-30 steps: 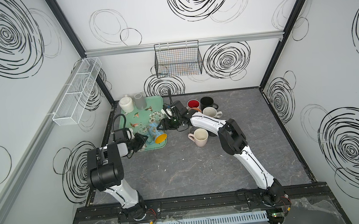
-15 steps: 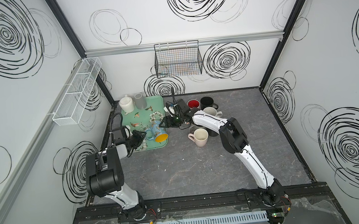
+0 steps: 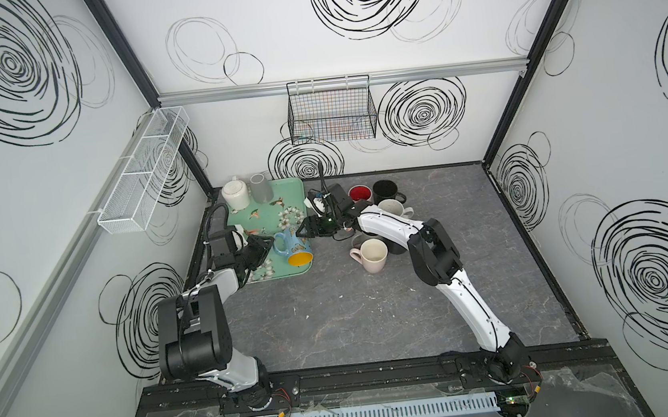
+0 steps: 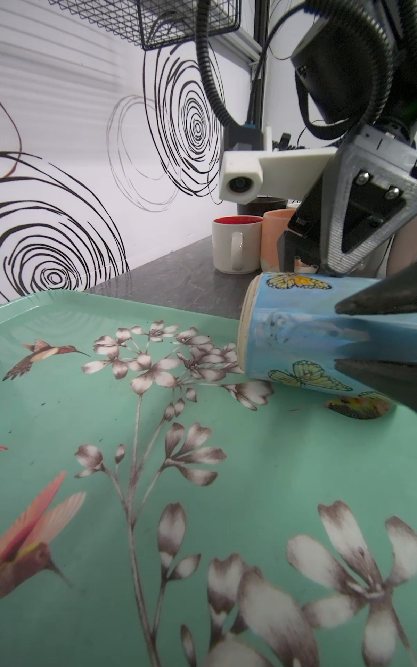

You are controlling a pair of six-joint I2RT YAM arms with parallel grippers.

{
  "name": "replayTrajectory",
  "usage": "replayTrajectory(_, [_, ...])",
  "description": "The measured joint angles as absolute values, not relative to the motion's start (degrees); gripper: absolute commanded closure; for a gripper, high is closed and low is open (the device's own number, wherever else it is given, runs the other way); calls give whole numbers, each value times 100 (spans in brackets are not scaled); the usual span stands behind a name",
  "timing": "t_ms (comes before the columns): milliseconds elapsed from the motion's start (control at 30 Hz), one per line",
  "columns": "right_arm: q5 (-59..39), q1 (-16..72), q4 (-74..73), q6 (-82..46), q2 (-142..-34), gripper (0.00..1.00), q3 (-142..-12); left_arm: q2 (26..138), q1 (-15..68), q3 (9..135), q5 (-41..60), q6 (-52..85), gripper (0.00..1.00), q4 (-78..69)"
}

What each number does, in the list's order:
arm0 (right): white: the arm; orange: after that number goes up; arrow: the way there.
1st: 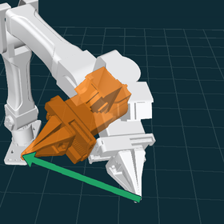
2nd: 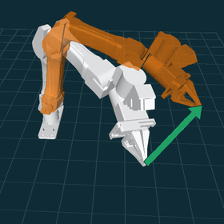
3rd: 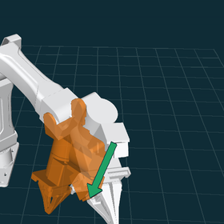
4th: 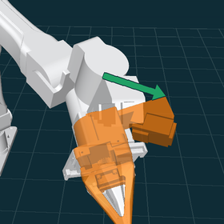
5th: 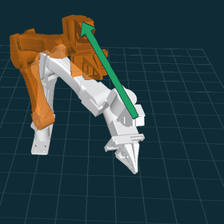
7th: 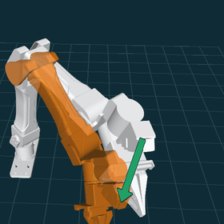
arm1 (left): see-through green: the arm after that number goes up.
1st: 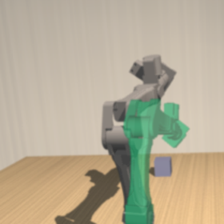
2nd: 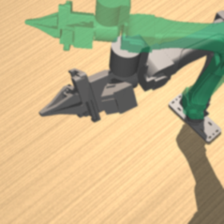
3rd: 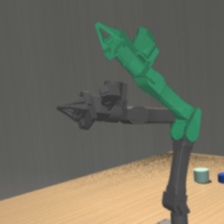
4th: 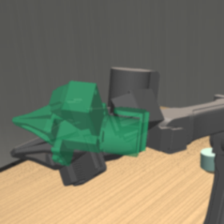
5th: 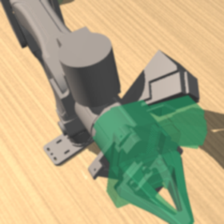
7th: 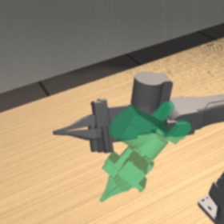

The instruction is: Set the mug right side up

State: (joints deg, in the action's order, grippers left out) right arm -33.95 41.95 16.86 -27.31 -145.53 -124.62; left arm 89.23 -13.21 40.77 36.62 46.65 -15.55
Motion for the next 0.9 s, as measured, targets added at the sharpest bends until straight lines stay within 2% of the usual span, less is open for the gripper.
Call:
replayTrajectory(367, [-3393, 4200, 1682, -2668, -14553, 33, -12462, 9174, -1037, 4069, 3756, 4626, 69, -1503])
replayTrajectory(600, [-3371, 4204, 1680, -2639, -14553, 33, -12464, 9404, -888, 4353, 3771, 4390, 73, -1192])
replayTrajectory(767, [-3339, 4206, 1675, -2561, -14547, 33, -12464, 9421, -862, 4678, 3721, 3977, 62, -628])
replayTrajectory(900, [-3330, 4204, 1682, -2512, -14545, 33, -12468, 9478, -880, 4943, 3719, 3710, 64, -276])
